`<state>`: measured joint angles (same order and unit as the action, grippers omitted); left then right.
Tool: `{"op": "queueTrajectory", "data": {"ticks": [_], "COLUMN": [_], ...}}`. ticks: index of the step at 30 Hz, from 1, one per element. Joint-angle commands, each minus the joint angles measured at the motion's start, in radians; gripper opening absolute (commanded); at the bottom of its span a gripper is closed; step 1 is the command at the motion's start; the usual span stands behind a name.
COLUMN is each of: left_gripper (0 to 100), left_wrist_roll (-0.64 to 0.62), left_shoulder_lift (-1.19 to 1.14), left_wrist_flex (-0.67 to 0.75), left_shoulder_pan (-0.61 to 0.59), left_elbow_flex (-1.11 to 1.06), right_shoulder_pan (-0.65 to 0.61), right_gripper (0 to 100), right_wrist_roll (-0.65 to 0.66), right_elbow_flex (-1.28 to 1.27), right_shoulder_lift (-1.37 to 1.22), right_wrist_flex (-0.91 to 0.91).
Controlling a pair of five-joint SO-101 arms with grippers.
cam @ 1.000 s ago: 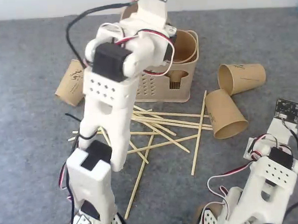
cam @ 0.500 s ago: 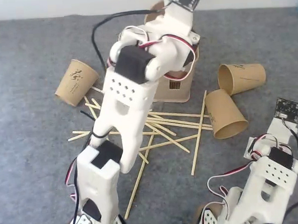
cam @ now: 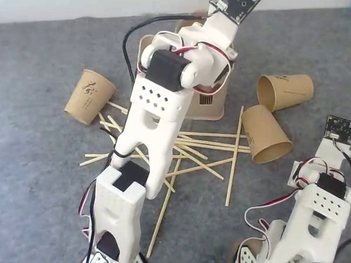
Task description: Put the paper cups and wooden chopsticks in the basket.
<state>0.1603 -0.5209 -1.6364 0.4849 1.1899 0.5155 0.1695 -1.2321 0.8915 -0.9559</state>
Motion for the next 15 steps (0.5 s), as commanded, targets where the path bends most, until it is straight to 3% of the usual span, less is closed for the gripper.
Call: {"op": "queueTrajectory", "data": {"ticks": [1, 4, 8, 15], "left_gripper": [21, 27, 27, 27], "left_wrist_roll": [0.003, -0.026, -0.048, -0.103], "left_shoulder_lift": [0.023, 0.023, 0.025, 0.233], "left_wrist_flex": [-0.032, -0.074, -0.124, -0.124], "left_shoulder_pan": [-0.011, -0.012, -0.012, -0.117], "left_elbow_flex": [0.064, 0.186, 0.378, 0.236], "right_shoulder_pan": [0.002, 0.002, 0.005, 0.008], "right_gripper": [2.0, 2.0, 2.0, 2.0], "right_wrist_roll": [-0.005, -0.005, -0.005, 0.055], "right_elbow_flex": [0.003, 0.003, 0.003, 0.005], "right_shoulder_lift": [-0.007, -0.007, -0.005, -0.002], "right_wrist_flex": [0.019, 0.019, 0.019, 0.004]}}
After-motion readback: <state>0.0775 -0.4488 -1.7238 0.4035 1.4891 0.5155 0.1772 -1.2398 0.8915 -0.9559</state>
